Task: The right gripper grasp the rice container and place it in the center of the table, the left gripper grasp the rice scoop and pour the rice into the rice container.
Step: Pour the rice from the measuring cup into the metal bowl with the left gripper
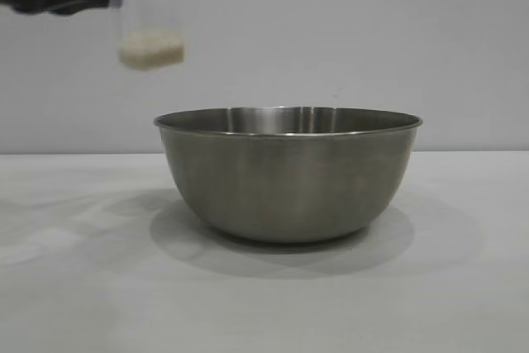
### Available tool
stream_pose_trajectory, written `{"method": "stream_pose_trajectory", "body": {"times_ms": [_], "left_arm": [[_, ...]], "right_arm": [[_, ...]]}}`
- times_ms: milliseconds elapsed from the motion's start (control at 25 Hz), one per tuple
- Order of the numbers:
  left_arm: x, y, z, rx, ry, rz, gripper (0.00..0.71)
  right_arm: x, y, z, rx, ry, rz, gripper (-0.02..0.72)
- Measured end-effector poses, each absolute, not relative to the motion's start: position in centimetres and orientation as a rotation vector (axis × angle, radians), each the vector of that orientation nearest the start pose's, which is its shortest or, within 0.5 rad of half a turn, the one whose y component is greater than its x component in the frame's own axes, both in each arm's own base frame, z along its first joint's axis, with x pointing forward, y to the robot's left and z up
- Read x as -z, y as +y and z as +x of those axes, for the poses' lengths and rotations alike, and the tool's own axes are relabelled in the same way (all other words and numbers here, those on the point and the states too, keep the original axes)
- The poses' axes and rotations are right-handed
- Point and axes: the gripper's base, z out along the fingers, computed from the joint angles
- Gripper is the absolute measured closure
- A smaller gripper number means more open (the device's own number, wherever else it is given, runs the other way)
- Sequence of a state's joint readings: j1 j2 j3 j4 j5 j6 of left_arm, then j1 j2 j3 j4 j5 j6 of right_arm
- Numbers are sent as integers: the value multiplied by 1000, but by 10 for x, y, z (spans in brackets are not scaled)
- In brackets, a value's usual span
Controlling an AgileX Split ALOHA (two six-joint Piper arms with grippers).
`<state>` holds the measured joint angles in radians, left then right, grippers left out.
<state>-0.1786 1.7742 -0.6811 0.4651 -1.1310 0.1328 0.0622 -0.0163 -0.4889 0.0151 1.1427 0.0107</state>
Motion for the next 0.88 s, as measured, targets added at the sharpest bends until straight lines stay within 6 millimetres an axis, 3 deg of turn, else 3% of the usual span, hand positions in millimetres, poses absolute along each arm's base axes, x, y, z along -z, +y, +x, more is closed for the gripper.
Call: {"method": "stream_pose_trajectory", "body": {"times_ms": [360,640,880], "left_arm": [[-235,-118,336,152,1036,996,710],[-231,-129,327,90,850,1268,710],[-229,-131,324,-75,673,1399,710]], "right_arm": [[-268,1,-10,-62,2121,-56,194],[-268,1,-10,-62,2121,-56,194],[-268,1,-10,-62,2121,-56,194]]}}
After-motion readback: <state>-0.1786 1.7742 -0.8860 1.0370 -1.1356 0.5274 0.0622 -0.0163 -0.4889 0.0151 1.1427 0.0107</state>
